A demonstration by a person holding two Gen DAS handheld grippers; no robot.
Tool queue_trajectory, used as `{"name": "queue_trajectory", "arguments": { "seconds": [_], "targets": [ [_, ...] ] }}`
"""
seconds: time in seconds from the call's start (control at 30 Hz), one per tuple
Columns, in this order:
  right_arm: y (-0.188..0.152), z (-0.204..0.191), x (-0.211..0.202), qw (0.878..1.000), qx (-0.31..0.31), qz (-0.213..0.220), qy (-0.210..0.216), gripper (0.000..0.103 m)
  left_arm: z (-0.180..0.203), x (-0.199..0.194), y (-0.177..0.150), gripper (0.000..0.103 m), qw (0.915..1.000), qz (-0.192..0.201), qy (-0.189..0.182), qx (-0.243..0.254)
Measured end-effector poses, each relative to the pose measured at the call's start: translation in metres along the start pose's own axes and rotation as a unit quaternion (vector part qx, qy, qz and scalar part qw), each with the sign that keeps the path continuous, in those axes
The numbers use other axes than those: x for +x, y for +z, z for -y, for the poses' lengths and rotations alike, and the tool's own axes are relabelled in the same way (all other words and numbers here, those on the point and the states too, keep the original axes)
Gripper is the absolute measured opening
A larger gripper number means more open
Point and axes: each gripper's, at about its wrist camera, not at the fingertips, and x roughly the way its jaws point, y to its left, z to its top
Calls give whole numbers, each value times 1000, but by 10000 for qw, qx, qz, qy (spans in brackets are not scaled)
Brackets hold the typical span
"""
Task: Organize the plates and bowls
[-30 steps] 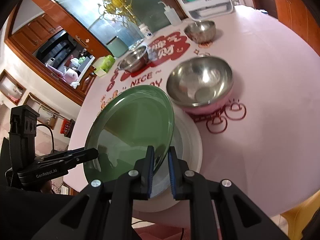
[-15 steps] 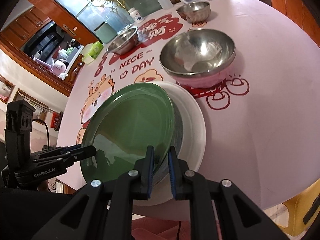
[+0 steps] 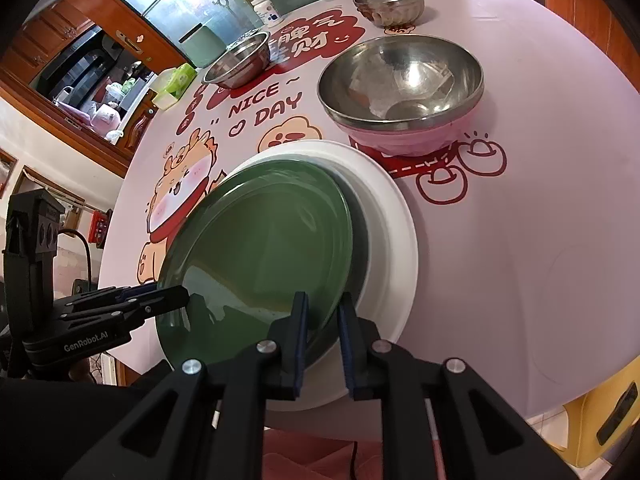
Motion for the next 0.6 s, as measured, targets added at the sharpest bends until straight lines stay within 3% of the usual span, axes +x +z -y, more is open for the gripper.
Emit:
{"name": "queue_trajectory", "arguments": {
  "seconds": [0.23, 0.33, 0.43, 0.6],
  "targets": [
    [4, -5, 2, 9997, -116, 2, -219, 20, 2, 3, 2, 28, 10000, -21, 72, 55],
    [5, -10, 2, 9992, -220, -16, -330, 27, 4, 5, 2, 29, 9999, -9, 127, 89],
    [5, -10, 1, 9985, -271, -32, -478, 41, 5, 1, 3, 29, 9998, 106, 112, 90],
    [9, -5, -1, 9992, -278, -26, -301, 43, 9, -10, 4, 30, 9994, 328, 137, 50]
  ]
}}
